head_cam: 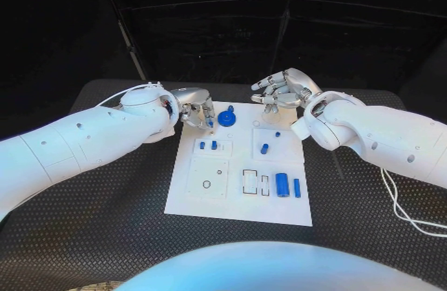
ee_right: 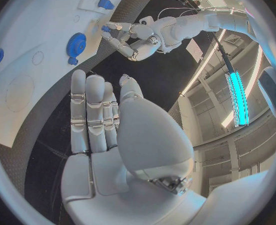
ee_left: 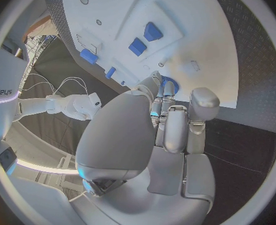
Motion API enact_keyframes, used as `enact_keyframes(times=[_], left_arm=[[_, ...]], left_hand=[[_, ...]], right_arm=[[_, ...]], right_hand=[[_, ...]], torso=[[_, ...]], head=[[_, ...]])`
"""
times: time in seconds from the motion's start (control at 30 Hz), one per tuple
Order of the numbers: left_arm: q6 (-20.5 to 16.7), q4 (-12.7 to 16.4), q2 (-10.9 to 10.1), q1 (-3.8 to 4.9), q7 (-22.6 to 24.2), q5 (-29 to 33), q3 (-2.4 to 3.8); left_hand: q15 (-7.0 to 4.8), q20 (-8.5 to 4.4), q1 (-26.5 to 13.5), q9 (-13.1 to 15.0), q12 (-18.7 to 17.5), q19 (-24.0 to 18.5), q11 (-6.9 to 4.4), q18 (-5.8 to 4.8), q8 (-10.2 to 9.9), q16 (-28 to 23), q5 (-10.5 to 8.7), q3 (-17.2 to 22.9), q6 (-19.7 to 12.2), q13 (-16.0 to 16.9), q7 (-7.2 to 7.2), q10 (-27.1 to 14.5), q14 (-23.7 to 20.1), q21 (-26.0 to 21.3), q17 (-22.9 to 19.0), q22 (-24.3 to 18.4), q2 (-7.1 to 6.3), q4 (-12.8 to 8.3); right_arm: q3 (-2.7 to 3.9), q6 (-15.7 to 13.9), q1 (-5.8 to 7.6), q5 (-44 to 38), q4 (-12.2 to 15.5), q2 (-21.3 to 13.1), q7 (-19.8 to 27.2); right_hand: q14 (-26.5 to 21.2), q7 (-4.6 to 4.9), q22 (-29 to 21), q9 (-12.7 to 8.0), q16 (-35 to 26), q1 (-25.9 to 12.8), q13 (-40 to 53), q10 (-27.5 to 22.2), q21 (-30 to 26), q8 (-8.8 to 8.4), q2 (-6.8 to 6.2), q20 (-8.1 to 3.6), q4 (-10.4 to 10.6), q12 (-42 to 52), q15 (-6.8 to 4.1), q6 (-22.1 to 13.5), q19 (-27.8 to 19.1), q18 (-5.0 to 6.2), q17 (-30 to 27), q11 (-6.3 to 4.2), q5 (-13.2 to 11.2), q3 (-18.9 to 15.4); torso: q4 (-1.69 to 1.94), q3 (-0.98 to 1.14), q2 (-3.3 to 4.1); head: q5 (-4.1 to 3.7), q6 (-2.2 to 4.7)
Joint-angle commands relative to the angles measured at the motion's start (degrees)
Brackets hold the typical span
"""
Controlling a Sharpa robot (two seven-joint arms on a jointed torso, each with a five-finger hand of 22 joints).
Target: Assemble the parts on the task board
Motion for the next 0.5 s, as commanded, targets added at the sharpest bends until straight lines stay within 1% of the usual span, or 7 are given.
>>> enact_keyframes(times=[0.03,0.2,0.33,0.5], left_arm=[[2.8,0.2,-0.2,0.09,-1.2,0.5,0.09],[3.3,0.0,-0.2,0.07,-1.3,0.5,0.09],[3.3,-0.3,0.1,0.04,-1.3,0.5,0.08],[3.4,-0.7,0.5,-0.08,-1.4,0.5,0.08]], left_hand=[[-0.18,-0.03,0.0,0.0,-0.3,0.3,-0.16,-0.9,-0.4,0.3,0.19,0.4,0.5,0.1,0.0,0.4,0.8,0.2,-0.1,0.0,-0.47,0.1],[-0.17,-0.02,-0.2,-0.1,-0.5,0.3,-0.14,-0.87,-0.5,0.3,0.17,0.5,0.5,0.1,0.02,0.5,0.8,0.1,-0.2,-0.1,-0.59,0.2],[-0.17,-0.01,-0.2,-0.1,-0.5,0.2,-0.14,-0.86,-0.5,0.2,0.16,0.5,0.5,0.1,0.03,0.5,0.8,0.0,-0.2,-0.1,-0.6,0.2],[-0.15,0.0,-0.4,-0.1,-0.6,0.1,-0.11,-0.83,-0.6,0.2,0.14,0.6,0.5,0.1,0.07,0.6,0.8,-0.2,-0.3,-0.2,-0.68,0.3]], right_arm=[[0.03,0.1,0.09,-0.1,0.1,0.0,0.6],[0.03,0.2,0.08,-0.1,0.0,0.1,0.6],[0.03,0.2,0.08,-0.1,-0.2,0.3,0.6],[0.03,0.3,0.07,-0.1,-0.2,0.4,0.6]], right_hand=[[-0.2,-0.07,-0.1,0.1,-0.1,0.1,-0.1,-0.4,-0.4,0.34,0.53,0.0,0.1,-0.1,0.06,-0.3,0.4,0.7,0.1,-0.12,0.3,0.1],[-0.2,-0.07,-0.1,0.1,-0.1,0.1,-0.1,-0.4,-0.4,0.34,0.53,0.0,0.1,-0.1,0.06,-0.3,0.4,0.7,0.1,-0.12,0.3,0.1],[-0.2,-0.07,-0.1,0.1,-0.1,0.1,-0.1,-0.4,-0.4,0.34,0.53,0.0,0.1,-0.1,0.06,-0.3,0.4,0.7,0.1,-0.12,0.3,0.1],[-0.2,-0.07,-0.1,0.1,-0.1,0.1,-0.1,-0.4,-0.4,0.34,0.53,0.0,0.1,-0.1,0.06,-0.3,0.4,0.7,0.1,-0.12,0.3,0.1]], torso=[[-0.12,-0.03,0.05],[-0.18,-0.03,0.05],[-0.09,0.01,0.08],[-0.13,0.04,0.05]], head=[[0.17,0.0],[0.25,0.0],[0.3,0.0],[0.33,0.0]])
